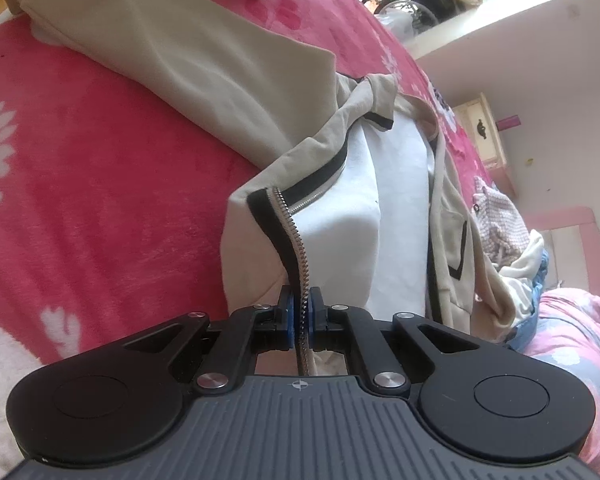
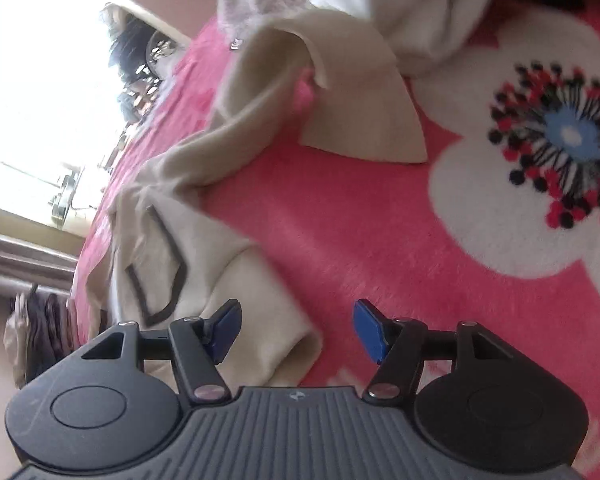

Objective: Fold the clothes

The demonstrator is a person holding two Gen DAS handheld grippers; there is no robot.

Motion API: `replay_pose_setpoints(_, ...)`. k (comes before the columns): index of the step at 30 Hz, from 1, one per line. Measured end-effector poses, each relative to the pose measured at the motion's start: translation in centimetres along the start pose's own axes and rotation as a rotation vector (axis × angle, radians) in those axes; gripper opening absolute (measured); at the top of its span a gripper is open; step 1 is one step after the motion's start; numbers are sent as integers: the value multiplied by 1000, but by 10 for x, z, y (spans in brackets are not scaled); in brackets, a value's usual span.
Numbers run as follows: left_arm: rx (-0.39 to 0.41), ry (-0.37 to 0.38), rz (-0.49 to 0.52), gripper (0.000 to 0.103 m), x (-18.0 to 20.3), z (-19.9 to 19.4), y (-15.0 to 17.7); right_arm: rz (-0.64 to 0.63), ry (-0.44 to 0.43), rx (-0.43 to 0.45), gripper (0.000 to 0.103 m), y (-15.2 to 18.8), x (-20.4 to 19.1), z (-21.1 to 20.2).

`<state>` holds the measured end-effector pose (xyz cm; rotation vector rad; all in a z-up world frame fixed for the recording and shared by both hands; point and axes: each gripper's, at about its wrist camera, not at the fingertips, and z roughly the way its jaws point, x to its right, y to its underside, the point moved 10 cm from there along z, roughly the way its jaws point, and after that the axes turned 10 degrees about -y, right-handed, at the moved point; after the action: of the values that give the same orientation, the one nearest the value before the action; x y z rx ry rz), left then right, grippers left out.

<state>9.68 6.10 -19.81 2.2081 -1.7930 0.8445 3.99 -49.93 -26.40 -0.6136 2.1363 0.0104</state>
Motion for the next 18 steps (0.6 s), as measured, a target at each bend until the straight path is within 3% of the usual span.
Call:
replay_pose_setpoints(2, 5, -8, -6, 4, -1, 3, 0, 30, -77, -66, 46, 13, -6, 20)
replay_pose_setpoints(4, 12, -17, -17, 4, -4, 5, 0, -89, -40, -87, 15, 23, -19, 35)
replay_pose_setpoints(6, 17, -33, -32, 4, -7, 6, -1, -147, -20, -29, 8, 14, -30, 23)
replay_pose_setpoints(8, 25, -50, -26, 4, -7, 4, -3, -199, -3, 34, 7, 4, -42, 9)
replay_pose_setpoints(11, 11, -65, 4, 4, -3, 4, 0, -274, 31, 169, 6, -41, -58, -44)
replay_pose_setpoints(13, 3, -75, 23, 4, 0, 4, 1, -326, 102, 217, 6, -62, -58, -71)
replay_pose_setpoints(18, -14, -97, 59, 4, 5, 5, 6, -300, 305, 179, 5, -82, -3, -65)
